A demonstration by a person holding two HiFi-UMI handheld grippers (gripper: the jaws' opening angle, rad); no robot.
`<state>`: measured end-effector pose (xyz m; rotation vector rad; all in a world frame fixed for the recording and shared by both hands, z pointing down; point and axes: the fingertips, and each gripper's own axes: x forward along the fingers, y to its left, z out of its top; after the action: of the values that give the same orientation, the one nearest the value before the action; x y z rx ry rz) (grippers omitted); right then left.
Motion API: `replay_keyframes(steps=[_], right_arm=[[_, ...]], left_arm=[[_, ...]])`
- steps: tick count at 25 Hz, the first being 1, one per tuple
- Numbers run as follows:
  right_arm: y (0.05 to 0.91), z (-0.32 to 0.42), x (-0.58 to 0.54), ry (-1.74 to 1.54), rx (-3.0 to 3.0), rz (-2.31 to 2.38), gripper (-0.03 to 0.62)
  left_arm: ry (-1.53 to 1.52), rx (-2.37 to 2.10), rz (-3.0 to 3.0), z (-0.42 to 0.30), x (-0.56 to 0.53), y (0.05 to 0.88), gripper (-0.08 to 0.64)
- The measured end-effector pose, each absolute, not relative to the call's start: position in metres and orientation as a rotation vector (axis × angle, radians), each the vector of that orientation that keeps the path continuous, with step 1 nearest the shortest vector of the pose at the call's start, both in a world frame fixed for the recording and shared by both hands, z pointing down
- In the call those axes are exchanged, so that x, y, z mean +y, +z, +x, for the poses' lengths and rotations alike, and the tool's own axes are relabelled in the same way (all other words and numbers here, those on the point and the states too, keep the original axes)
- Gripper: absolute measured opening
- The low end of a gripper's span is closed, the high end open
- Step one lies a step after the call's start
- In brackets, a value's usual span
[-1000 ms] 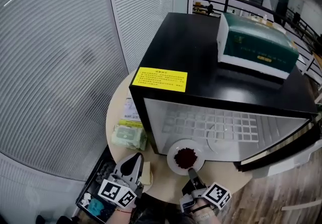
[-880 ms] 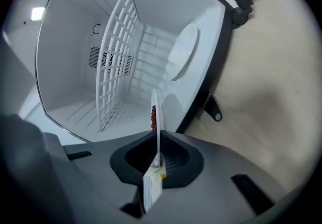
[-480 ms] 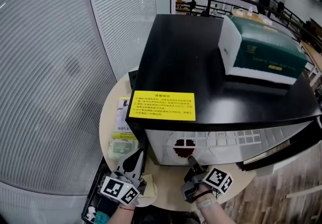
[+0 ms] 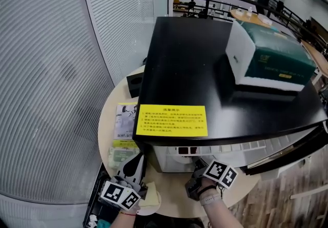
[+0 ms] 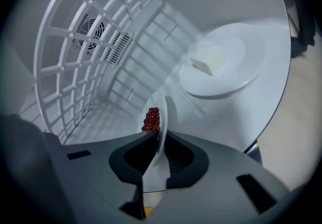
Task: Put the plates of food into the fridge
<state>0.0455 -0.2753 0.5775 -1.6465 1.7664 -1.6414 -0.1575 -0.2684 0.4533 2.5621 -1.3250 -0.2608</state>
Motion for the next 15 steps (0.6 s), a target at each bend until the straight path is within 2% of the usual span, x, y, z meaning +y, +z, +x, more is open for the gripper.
replay_keyframes(steps=[15], right_arm=[[0.5844, 0.0496, -0.2772, -1.457, 1.990, -2.094, 0.106]], left_arm=[[-0.278, -1.308, 2.542, -0.1649, -0.2695, 0.4598, -0.009]])
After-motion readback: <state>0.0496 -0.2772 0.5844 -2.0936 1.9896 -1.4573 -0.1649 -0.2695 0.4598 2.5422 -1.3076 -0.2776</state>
